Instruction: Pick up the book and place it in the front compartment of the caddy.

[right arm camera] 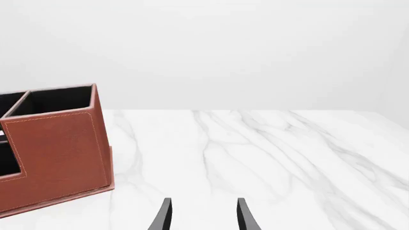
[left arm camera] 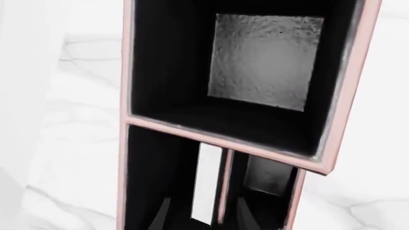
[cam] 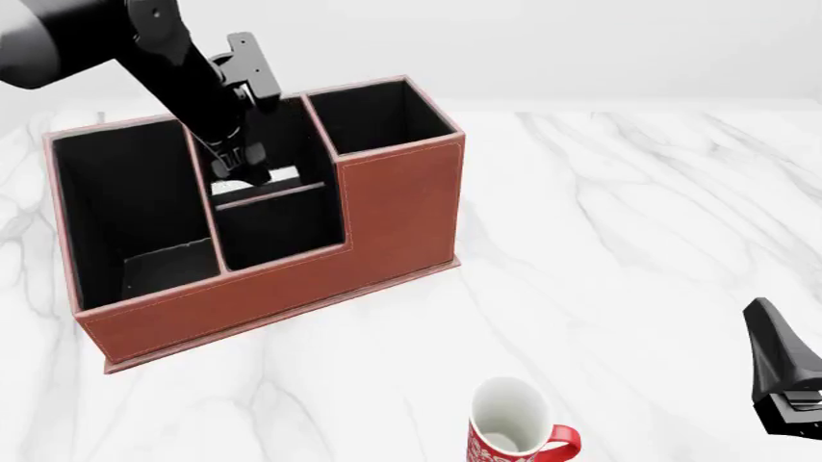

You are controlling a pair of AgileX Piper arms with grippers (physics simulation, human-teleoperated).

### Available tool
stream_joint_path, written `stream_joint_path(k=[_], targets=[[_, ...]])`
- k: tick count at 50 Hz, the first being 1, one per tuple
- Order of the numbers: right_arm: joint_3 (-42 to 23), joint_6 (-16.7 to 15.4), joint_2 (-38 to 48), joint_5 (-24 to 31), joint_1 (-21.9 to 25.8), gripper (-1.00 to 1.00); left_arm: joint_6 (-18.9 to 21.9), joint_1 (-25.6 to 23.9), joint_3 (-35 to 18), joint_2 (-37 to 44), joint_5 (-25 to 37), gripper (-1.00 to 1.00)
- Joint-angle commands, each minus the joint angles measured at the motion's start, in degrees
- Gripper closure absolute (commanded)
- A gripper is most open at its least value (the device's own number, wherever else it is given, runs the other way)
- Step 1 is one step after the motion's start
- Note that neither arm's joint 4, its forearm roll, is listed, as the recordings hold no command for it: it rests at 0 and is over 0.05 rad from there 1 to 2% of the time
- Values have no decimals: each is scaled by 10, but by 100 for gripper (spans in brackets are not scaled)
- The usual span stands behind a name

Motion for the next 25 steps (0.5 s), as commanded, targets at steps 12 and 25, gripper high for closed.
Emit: stream_joint_path(k=[12, 25], targets=[[0, 0, -1, 1, 0, -100, -2, -26, 22, -81, 36, -100], [0, 0, -1, 1, 0, -100, 15, -35, 121, -185, 14, -100]])
